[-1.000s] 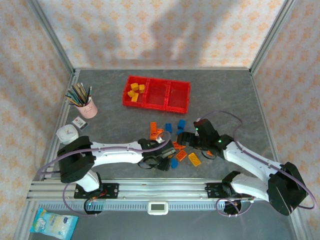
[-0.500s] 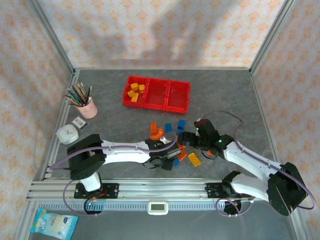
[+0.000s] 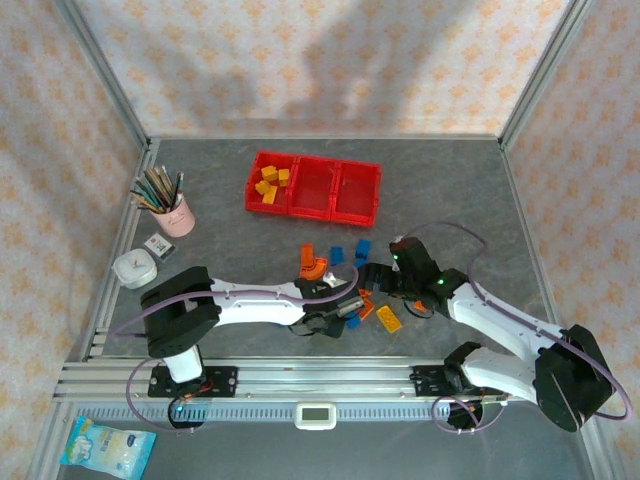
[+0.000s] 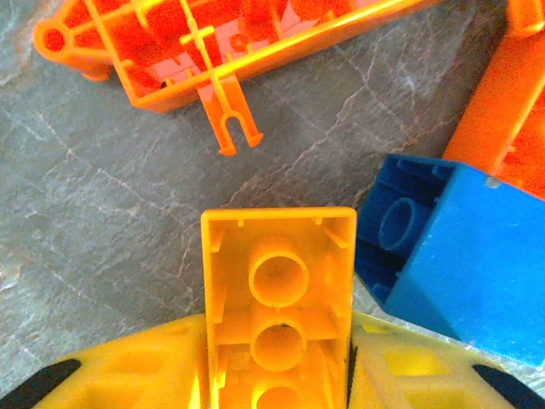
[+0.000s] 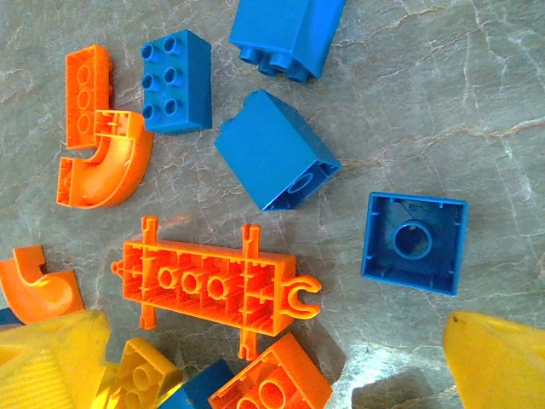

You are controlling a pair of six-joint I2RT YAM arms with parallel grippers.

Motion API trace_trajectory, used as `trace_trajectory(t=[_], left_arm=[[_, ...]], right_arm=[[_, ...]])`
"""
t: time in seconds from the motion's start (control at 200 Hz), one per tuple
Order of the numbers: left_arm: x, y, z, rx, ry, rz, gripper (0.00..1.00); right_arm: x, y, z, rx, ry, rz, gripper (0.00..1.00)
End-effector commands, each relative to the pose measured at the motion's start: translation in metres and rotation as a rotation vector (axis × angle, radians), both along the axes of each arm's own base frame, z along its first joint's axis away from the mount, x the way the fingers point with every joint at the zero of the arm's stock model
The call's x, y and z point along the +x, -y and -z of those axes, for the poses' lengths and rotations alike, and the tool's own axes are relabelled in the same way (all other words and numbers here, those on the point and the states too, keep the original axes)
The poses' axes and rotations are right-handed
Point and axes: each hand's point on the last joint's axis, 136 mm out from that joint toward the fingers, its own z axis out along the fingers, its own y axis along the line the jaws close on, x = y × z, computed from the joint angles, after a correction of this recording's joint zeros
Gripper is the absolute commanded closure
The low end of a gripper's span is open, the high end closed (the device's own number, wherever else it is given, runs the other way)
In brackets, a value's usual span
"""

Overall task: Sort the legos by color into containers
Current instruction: Pick up the lego from the middle-left of the table, then place the lego in the container.

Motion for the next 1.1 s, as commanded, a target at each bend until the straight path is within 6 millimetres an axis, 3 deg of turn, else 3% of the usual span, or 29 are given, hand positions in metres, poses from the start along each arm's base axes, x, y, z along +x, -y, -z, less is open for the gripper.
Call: trace_trajectory(t=[0.0,0.205,0.42,0.601,0.731,0.821,0.906,1.071,1.096], left_arm=[[0.004,-0.010,0.000,0.025,0.026,-0.002,0.58],[0.004,-0.020,-0.020,0.014,0.051,-0.017,0.59],[0.035,-0.048,-0.064,-0.030,0.130,-0.139,0.61],[0.103,-0.086,-0.116,-0.015,0.291,-0.270,0.61],[0.173,-0.117,-0.146,-0.038,0.391,-0.412,0.63],[0.218,-0.126,-0.166,-0.068,0.452,-0.452,0.63],[0.255,-0.134,-0.171,-0.065,0.475,-0.487,0.63],[0.315,-0.145,-0.162,-0.024,0.478,-0.533,0.63],[0.325,-0.149,-0.149,0.002,0.465,-0.545,0.63]], right_arm=[[0.007,0.000,-0.014,0.009,0.028,0.012,0.00],[0.011,-0.005,-0.030,0.029,0.049,0.004,0.00],[0.023,-0.019,-0.057,0.099,0.093,-0.010,0.00],[0.041,-0.029,-0.080,0.128,0.132,-0.001,0.00],[0.058,-0.031,-0.090,0.136,0.151,0.039,0.00],[0.070,-0.034,-0.093,0.139,0.151,0.056,0.00],[0.080,-0.036,-0.098,0.136,0.170,0.073,0.00],[0.094,-0.040,-0.098,0.118,0.176,0.079,0.00],[0.096,-0.040,-0.098,0.115,0.178,0.082,0.00]])
